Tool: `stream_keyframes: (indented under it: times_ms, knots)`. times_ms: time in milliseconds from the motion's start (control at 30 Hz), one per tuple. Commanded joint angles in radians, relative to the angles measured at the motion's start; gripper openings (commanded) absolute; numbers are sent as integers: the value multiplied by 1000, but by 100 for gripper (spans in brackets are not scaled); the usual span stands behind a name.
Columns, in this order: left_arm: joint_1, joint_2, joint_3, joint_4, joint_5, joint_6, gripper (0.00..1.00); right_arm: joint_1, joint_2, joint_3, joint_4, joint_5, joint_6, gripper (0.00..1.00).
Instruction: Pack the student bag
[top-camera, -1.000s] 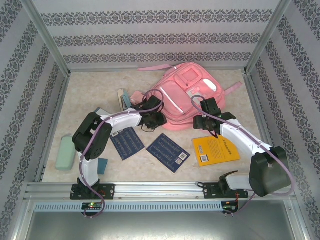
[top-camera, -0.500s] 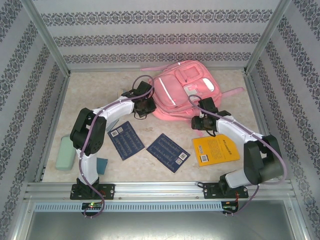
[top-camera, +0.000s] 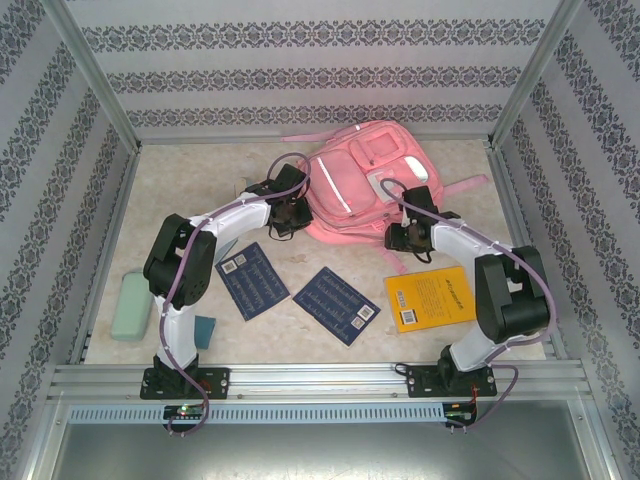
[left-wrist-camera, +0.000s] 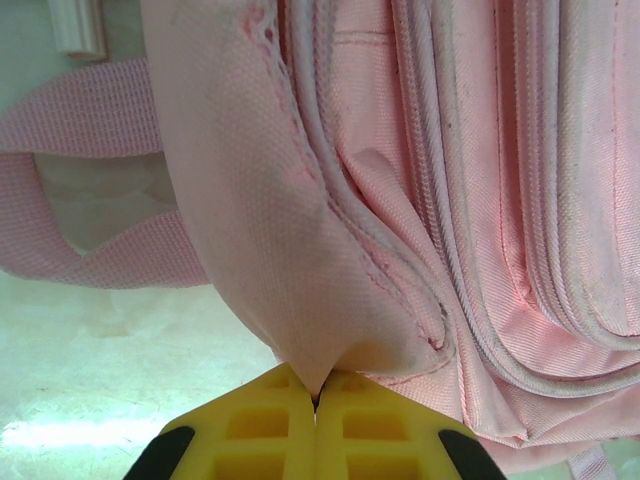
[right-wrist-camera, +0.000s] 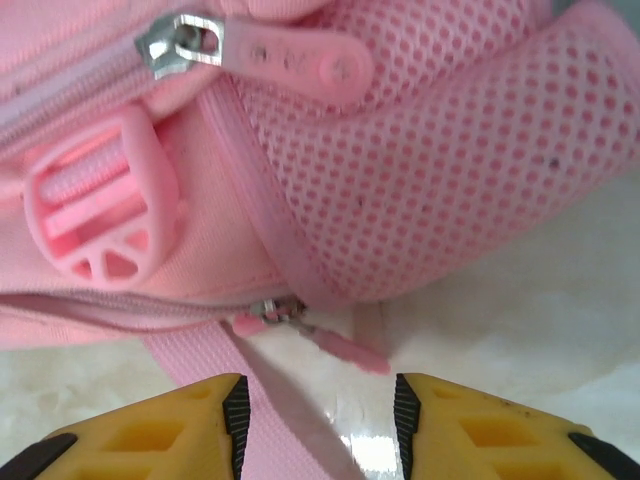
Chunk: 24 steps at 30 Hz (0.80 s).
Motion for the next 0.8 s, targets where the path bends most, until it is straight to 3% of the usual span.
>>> stream_keyframes:
  times_ms: [0, 467, 767]
  knots:
    - [0, 10, 34, -34, -2, 16, 0, -5, 48, 52, -5, -42, -25, 44]
    - [1, 12, 26, -21, 5, 1, 0, 9, 144, 109, -60, -65, -20, 46]
    - [1, 10, 23, -23, 4, -1, 0, 43, 133, 100, -84, -20, -24, 27]
